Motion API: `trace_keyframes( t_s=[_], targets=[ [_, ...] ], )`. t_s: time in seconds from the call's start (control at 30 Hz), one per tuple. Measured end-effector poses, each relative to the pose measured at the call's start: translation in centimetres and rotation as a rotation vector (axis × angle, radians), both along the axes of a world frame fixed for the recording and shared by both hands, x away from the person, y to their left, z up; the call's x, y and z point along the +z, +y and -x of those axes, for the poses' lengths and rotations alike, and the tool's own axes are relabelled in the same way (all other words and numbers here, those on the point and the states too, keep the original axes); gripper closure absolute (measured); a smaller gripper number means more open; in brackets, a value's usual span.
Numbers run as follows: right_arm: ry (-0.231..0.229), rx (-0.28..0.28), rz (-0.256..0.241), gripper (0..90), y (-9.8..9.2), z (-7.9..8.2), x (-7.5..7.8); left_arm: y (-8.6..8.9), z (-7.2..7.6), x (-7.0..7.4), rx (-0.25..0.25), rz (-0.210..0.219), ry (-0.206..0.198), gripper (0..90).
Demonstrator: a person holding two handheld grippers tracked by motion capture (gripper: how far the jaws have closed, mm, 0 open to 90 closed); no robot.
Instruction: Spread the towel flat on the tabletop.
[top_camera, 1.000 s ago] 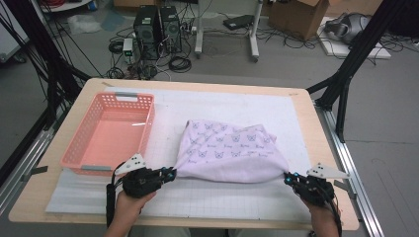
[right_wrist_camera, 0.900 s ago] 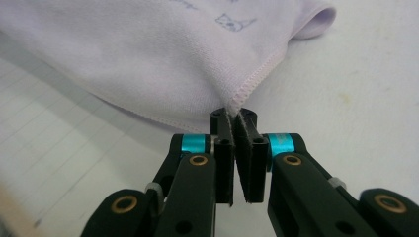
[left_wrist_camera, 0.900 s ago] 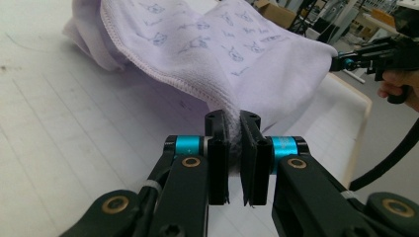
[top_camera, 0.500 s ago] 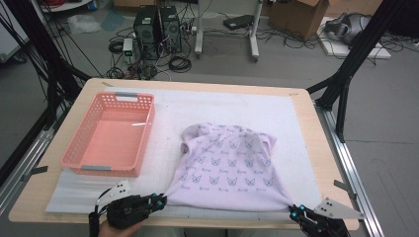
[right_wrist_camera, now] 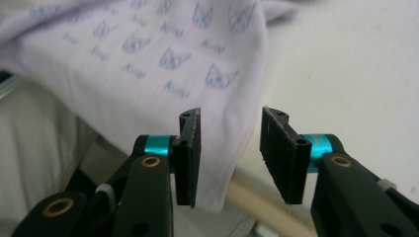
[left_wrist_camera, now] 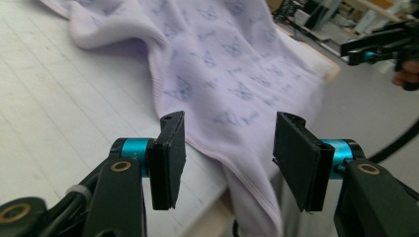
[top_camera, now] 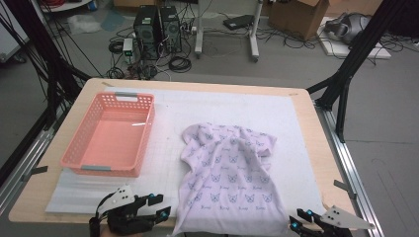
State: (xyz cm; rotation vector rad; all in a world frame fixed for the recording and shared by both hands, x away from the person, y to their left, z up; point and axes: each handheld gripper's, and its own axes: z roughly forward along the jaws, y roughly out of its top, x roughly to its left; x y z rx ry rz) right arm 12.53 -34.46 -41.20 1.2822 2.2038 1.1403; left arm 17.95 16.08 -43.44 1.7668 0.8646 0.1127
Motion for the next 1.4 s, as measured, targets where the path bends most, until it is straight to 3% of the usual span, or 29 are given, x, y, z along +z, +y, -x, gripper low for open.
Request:
trace_keyframes(
  t_s=[0.2,0.3,0.37,0.4,0.43,0.47,0.53,0.67,0.77,0.93,0.97,1.0,1.1,1.17,1.23,1.33,1.4],
  targets=[
    [-0.028,-0.024,0.053,54.5,1.5,-3.2,-0.8,-3.0,-3.2,-1.4,0.04,-0.117,0.051,43.6],
    [-0.03,-0.041,0.046,54.5,1.9,-5.0,-1.2,-4.6,-4.7,-1.9,0.051,-0.196,0.065,42.3],
    [-0.022,-0.04,0.055,54.7,2.3,-6.3,-1.6,-5.4,-5.3,-1.9,0.048,-0.214,0.056,42.3],
    [-0.014,-0.045,0.059,54.4,2.5,-6.9,-1.9,-5.8,-5.6,-1.7,0.045,-0.243,0.042,43.9],
    [-0.007,-0.048,0.066,52.7,2.7,-7.6,-2.2,-6.2,-5.8,-1.6,0.015,-0.284,0.023,55.7],
    [-0.002,-0.051,0.07,50.5,3.0,-8.4,-2.5,-6.4,-5.9,-1.6,0.015,-0.312,0.0,81.4],
    [0.007,-0.044,0.064,53.8,3.3,-9.4,-2.9,-6.6,-6.7,-1.4,0.062,-0.32,0.015,86.8],
    [0.054,0.034,0.04,82.4,4.3,-11.4,-3.5,-5.6,-8.6,-1.1,0.17,-0.284,0.012,87.3],
    [0.032,0.027,0.045,84.8,4.6,-12.7,-3.4,-4.9,-10.0,-1.0,0.228,-0.285,0.012,87.3],
    [-0.024,-0.083,0.089,84.3,4.9,-14.2,-3.4,-4.4,-11.8,-0.8,0.326,-0.3,-0.011,87.7],
    [-0.036,-0.099,0.097,83.9,4.9,-14.4,-3.4,-4.2,-12.0,-0.7,0.343,-0.294,-0.011,87.7],
    [-0.043,-0.115,0.099,82.6,5.0,-14.5,-3.4,-4.1,-12.2,-0.8,0.351,-0.261,0.004,87.6],
    [-0.045,-0.13,0.081,68.2,4.8,-14.3,-3.5,-4.2,-11.7,-0.8,0.3,-0.237,-0.013,83.3],
    [-0.055,-0.135,0.037,62.1,4.2,-13.6,-3.2,-4.1,-11.1,-0.8,0.276,-0.209,0.01,66.2],
    [-0.072,-0.126,0.024,60.4,3.5,-12.7,-2.8,-3.9,-10.3,-0.9,0.254,-0.182,0.019,59.2],
    [-0.074,-0.109,0.033,57.4,2.6,-11.5,-2.2,-3.6,-9.0,-0.8,0.22,-0.176,0.016,51.0],
    [-0.061,-0.092,0.025,54.3,2.1,-10.9,-2.1,-3.6,-8.1,-0.8,0.183,-0.195,-0.007,49.6]
  ],
)
